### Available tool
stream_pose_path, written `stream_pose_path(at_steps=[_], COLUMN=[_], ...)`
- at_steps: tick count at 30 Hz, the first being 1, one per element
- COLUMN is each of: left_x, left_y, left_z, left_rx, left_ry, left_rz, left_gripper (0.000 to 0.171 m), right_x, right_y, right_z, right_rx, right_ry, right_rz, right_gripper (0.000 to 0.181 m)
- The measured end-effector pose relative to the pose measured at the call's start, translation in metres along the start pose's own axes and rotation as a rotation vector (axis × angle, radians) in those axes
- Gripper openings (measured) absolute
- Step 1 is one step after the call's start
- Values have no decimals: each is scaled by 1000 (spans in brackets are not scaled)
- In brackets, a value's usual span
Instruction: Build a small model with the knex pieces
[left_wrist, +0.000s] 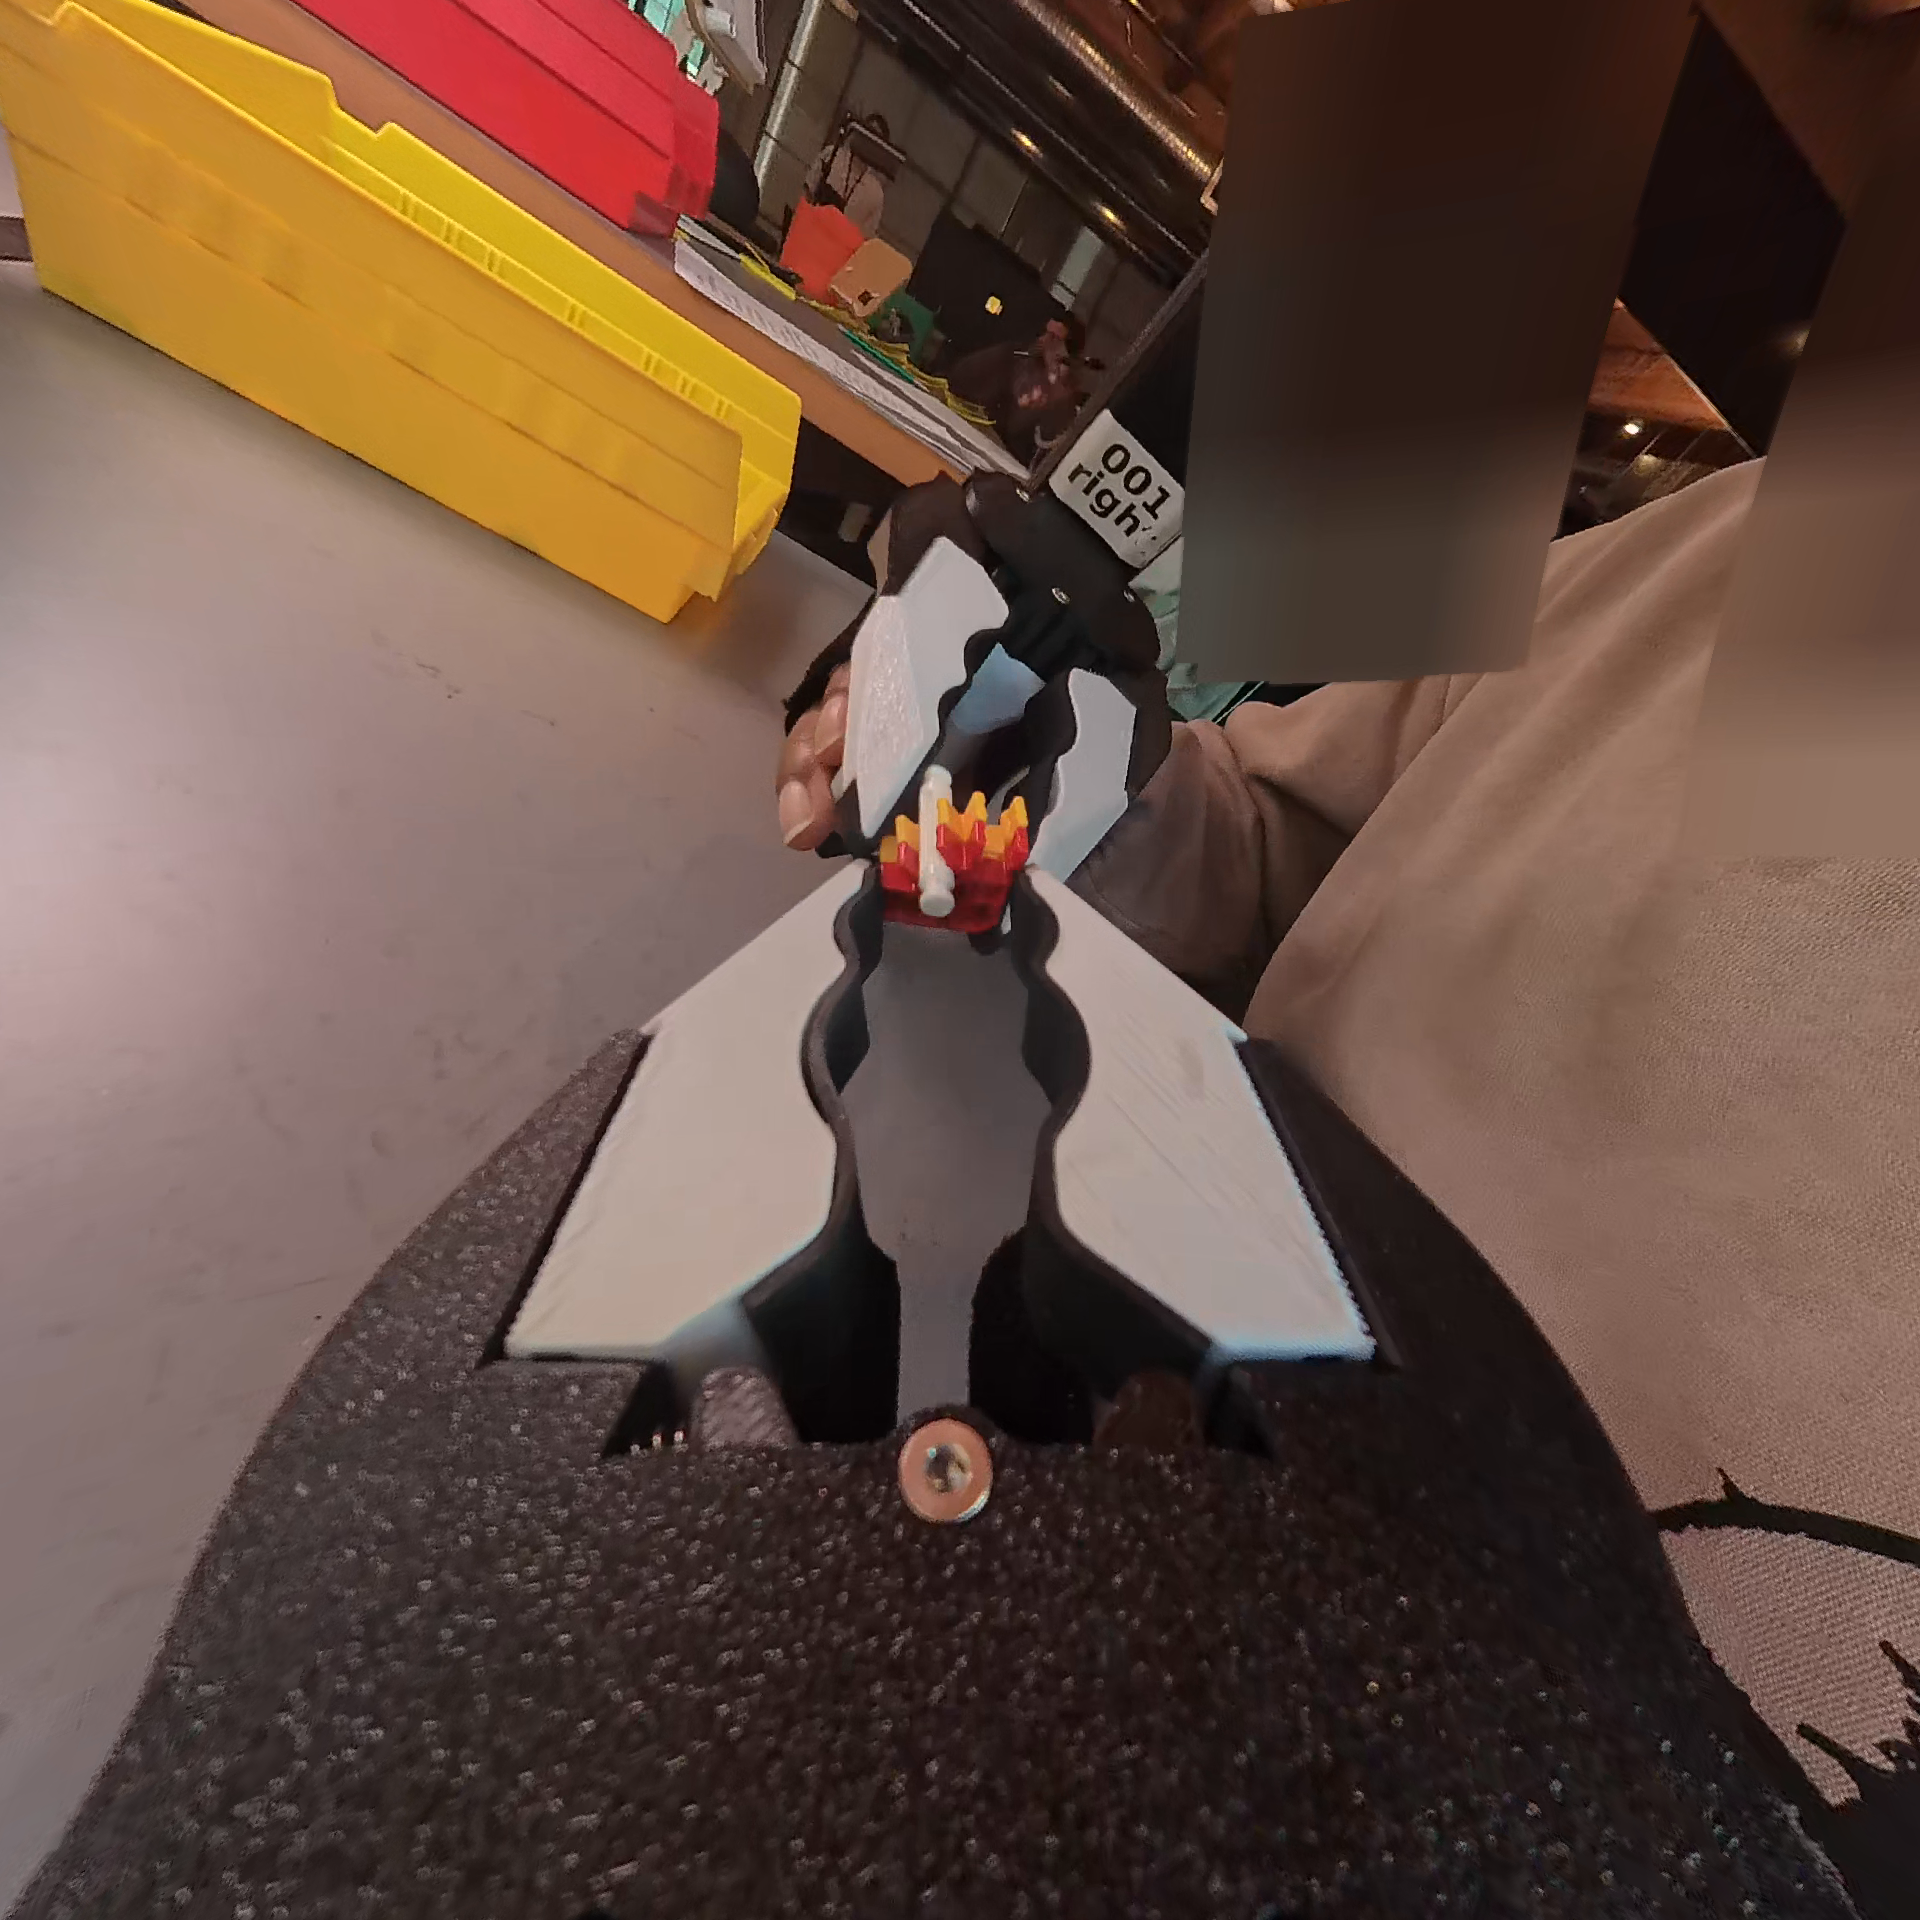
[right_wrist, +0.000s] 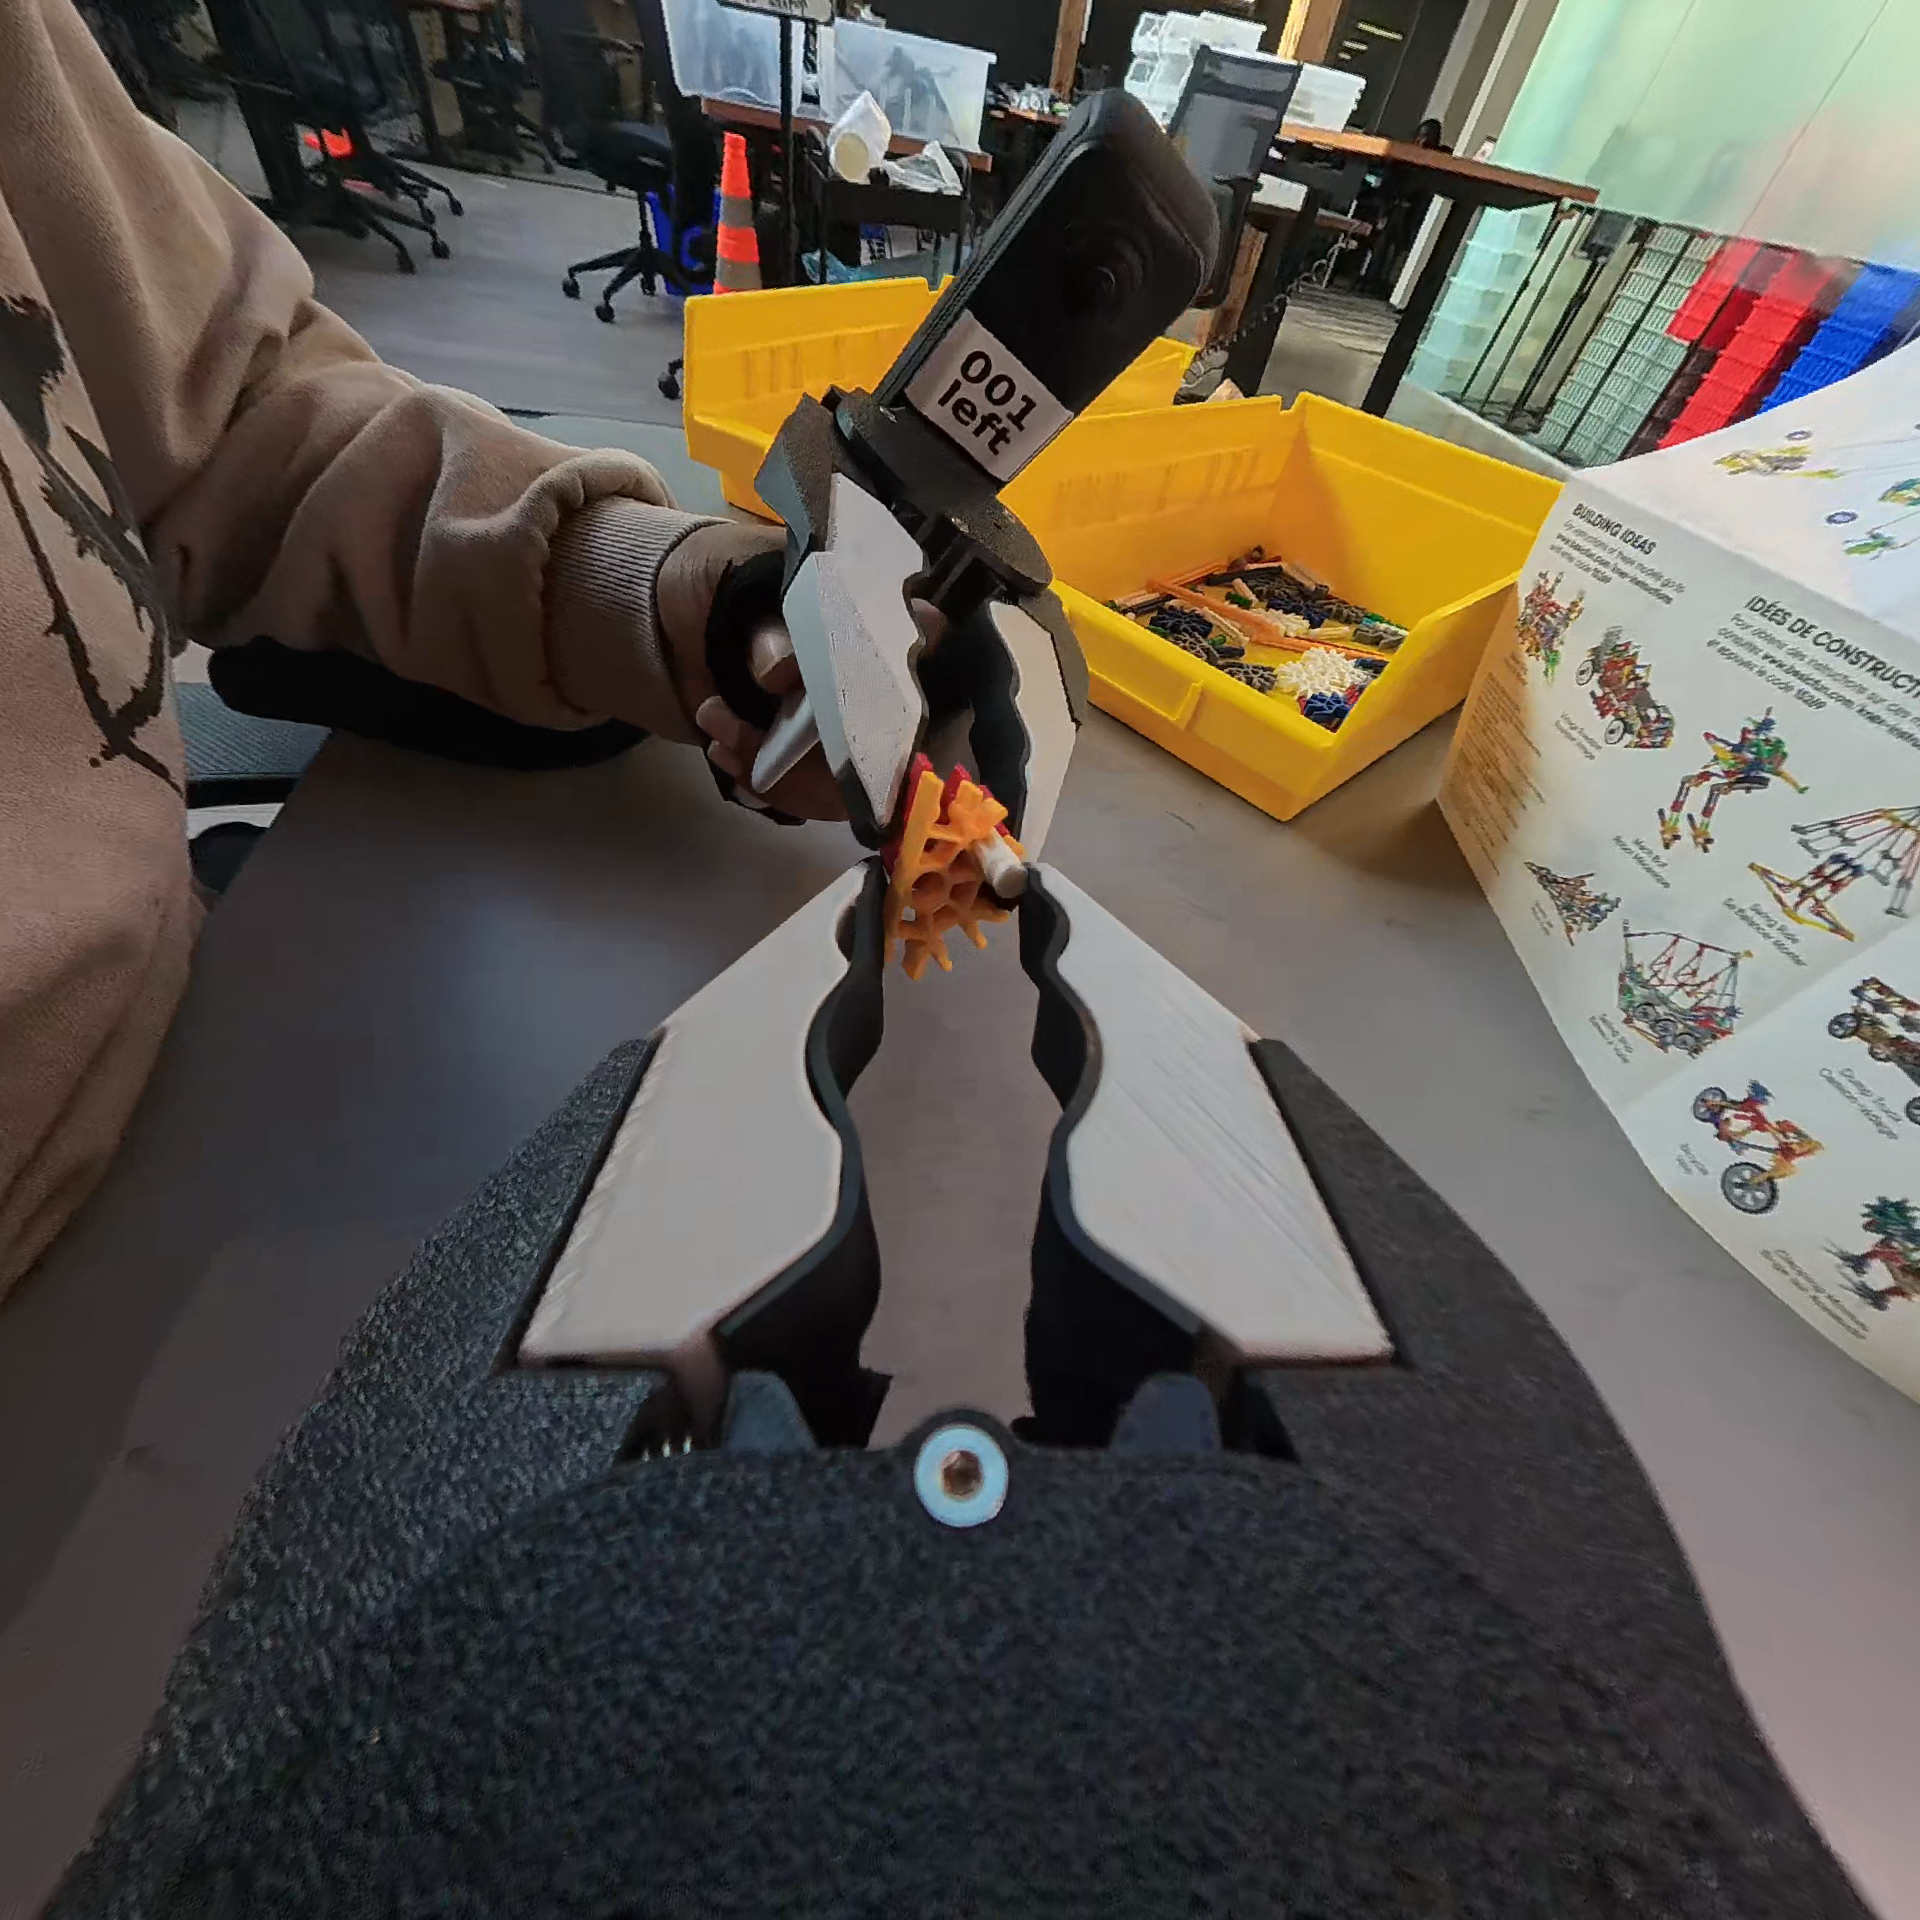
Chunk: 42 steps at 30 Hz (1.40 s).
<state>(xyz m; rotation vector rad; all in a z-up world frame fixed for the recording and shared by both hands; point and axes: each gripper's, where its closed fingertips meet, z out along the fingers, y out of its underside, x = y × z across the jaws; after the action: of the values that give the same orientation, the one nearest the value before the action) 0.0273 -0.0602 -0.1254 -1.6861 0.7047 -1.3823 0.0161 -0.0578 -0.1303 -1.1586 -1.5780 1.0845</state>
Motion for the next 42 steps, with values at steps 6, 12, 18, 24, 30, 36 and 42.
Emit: stream_pose_path(at_steps=[6, 12, 18, 24, 30, 36, 42], left_x=[-27, -38, -36, -31, -39, -43, -44], left_y=[-8, -1, 9, 9, -3, -4, -7], left_z=[-38, -35, -19, -15, -32, -35, -39], left_rx=[12, -7, -32, -52, 1, 0, -9], left_ry=[-168, -217, -206, -220, -289, -336, -394], left_rz=[56, 37, 1, 43, 39, 85, 143], left_gripper=[4, 5, 5, 5, 0, 28, 0], right_x=[19, 31, 20, 27, 55, 44, 38], right_y=[-9, 5, 19, 17, 13, 24, 24], right_z=[-27, -21, 3, 0, -22, -10, -6], right_rx=[85, 31, -83, -94, -30, -82, -95], right_ry=[26, 111, 168, 211, 271, 242, 228], right_rz=[69, 47, -104, -128, 68, 42, 24], right_gripper=[0, 0, 24, 3, 3, 3, 3])
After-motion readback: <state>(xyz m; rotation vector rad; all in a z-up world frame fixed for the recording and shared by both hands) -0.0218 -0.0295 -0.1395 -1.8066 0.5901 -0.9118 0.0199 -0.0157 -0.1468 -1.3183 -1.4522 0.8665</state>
